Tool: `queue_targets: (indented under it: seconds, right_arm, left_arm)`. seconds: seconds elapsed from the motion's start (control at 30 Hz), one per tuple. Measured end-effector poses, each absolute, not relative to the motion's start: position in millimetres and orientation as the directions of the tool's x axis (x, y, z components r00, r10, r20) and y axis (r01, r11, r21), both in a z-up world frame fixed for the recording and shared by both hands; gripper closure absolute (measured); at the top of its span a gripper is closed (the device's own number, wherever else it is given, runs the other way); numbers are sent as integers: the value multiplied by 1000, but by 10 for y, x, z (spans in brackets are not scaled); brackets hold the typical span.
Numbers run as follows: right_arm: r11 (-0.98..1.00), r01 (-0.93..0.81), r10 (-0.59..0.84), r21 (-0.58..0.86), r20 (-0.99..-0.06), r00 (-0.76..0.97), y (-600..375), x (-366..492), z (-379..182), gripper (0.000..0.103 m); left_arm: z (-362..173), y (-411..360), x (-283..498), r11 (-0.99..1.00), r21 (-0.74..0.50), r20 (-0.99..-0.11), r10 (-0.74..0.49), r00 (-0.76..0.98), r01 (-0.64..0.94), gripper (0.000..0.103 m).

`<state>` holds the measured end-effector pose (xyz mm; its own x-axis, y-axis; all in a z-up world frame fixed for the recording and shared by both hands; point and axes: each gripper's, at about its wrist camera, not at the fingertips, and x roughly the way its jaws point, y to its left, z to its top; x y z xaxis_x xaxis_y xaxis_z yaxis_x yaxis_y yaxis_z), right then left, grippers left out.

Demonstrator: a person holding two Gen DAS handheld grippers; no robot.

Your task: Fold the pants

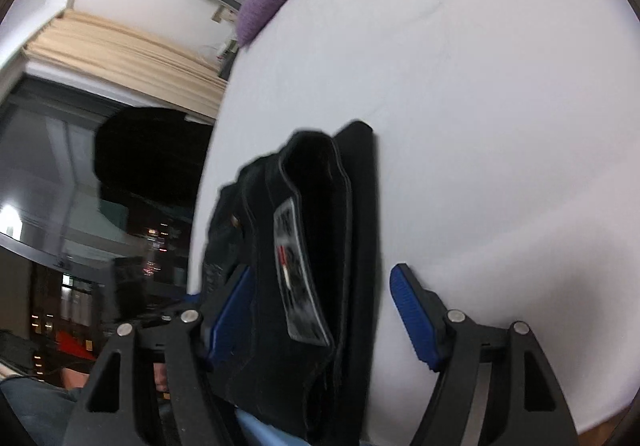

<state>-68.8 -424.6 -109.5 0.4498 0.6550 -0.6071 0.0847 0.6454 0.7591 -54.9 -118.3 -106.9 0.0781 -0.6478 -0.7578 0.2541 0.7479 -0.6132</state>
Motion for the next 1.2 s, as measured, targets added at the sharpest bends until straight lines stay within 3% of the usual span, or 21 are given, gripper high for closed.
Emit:
queue_targets:
  seconds: [0.17,0.27,0.33,0.43,0.6,0.97,1.2]
  right_arm:
    - [565,45,745,824,-533,402,-4209,-518,-1212,30]
    - [534,40,773,844,-507,382,-4180,-448,-1263,35]
    - [541,36,773,840,-514,372,-4134,-426,-1284,44]
    - [586,32,748,810,-555,365,-4080,-421,-1277,60]
    - [617,19,718,787,-572,396,-4020,-493,-1187,76]
    - [657,-151,719,738,-554,421,-3616,-89,-410,81]
    - [682,-211,715,700,-580,390,-3170,1097,-246,81]
  left_arm:
    - [-1130,-1139,-347,668,-707,-687,-727,-2,232,26]
    - [-1240,-1085,-202,606,-777,-621,-782,-50,170,30]
    - [-1266,-1045,-139,612,-777,-625,-778,-64,149,57]
    - [-1299,-998,-126,606,-783,-619,-782,-76,140,68]
    - [-1260,-961,-130,580,-804,-590,-806,-53,134,83]
    - [-570,-439,242,534,-828,-522,-845,114,172,87]
    - [-231,84,1135,637,-741,-594,-769,234,211,86]
